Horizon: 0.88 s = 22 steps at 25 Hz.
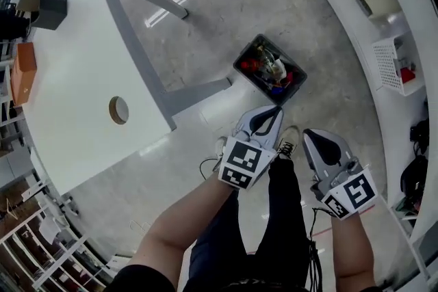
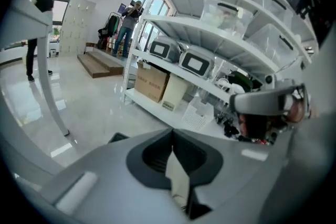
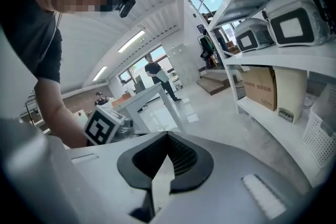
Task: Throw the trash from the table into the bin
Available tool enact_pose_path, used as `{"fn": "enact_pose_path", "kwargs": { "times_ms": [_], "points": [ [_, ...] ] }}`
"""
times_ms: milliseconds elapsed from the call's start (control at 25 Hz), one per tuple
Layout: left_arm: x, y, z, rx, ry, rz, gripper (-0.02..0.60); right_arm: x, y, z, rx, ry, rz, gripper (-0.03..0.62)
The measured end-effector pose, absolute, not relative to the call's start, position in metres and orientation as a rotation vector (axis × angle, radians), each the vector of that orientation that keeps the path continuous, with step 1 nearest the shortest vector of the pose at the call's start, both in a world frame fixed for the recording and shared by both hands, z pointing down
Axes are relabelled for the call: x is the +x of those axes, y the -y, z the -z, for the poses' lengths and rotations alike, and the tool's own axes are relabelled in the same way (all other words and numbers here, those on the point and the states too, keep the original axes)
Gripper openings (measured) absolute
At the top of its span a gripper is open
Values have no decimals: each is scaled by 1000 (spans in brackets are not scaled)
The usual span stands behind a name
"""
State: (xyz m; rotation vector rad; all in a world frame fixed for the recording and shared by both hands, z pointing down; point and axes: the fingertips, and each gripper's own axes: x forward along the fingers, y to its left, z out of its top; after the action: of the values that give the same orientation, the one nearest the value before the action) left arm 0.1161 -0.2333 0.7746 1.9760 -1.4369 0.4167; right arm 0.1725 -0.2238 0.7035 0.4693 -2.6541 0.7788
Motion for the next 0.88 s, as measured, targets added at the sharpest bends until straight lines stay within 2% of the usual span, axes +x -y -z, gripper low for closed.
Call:
{"fn": "enact_pose_path", "kwargs": {
  "times_ms": [320,640,880],
  "points": [
    [84,175,-622,1990,1552,-258,8,147,219,-591,422,2733,-714,0],
    [-2,99,-488,1890,1807,-137,8,78,166,-470,184,2818,-609,0],
    [-59,21,-420,1830,1912,-69,8,21,108,-396,97,2885,-562,0]
  ]
}}
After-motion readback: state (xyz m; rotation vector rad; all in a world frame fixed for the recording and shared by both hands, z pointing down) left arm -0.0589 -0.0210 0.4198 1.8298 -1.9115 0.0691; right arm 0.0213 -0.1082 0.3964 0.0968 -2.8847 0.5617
